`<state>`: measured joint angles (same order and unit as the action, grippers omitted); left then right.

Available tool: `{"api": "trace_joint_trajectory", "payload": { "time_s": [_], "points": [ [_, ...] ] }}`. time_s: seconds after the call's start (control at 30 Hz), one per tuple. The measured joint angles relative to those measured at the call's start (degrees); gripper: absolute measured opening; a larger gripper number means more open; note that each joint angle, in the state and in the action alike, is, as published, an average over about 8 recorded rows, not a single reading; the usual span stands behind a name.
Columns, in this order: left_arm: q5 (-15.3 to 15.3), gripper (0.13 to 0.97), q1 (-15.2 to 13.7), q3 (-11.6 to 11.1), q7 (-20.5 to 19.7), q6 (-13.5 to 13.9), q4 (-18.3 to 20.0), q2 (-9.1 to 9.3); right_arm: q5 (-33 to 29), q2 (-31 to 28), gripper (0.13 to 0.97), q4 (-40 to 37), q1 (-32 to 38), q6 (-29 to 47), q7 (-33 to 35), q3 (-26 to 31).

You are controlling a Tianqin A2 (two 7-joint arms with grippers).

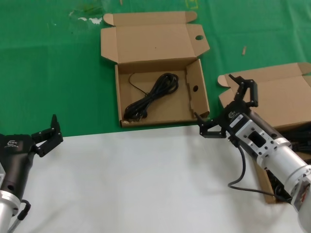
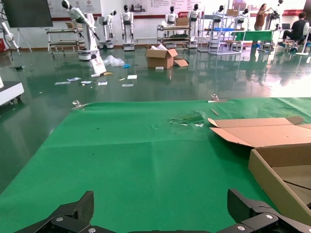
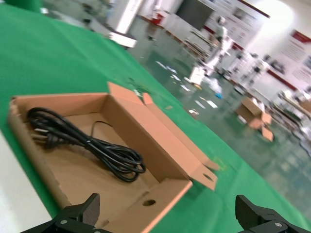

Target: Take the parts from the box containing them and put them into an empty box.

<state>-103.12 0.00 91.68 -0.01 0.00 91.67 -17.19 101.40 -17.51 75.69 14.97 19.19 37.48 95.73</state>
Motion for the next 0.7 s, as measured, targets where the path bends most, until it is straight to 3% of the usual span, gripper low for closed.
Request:
{"api": "trace_joint_trajectory", "payload": {
  "time_s": [0.7],
  "points": [
    [-0.01,0.966,0.00,0.00,0.00,0.00,0.00,0.00,1.16,0.22,0.966,10.70,-10.01,-12.85,-25.10,-2.72]
  ]
}}
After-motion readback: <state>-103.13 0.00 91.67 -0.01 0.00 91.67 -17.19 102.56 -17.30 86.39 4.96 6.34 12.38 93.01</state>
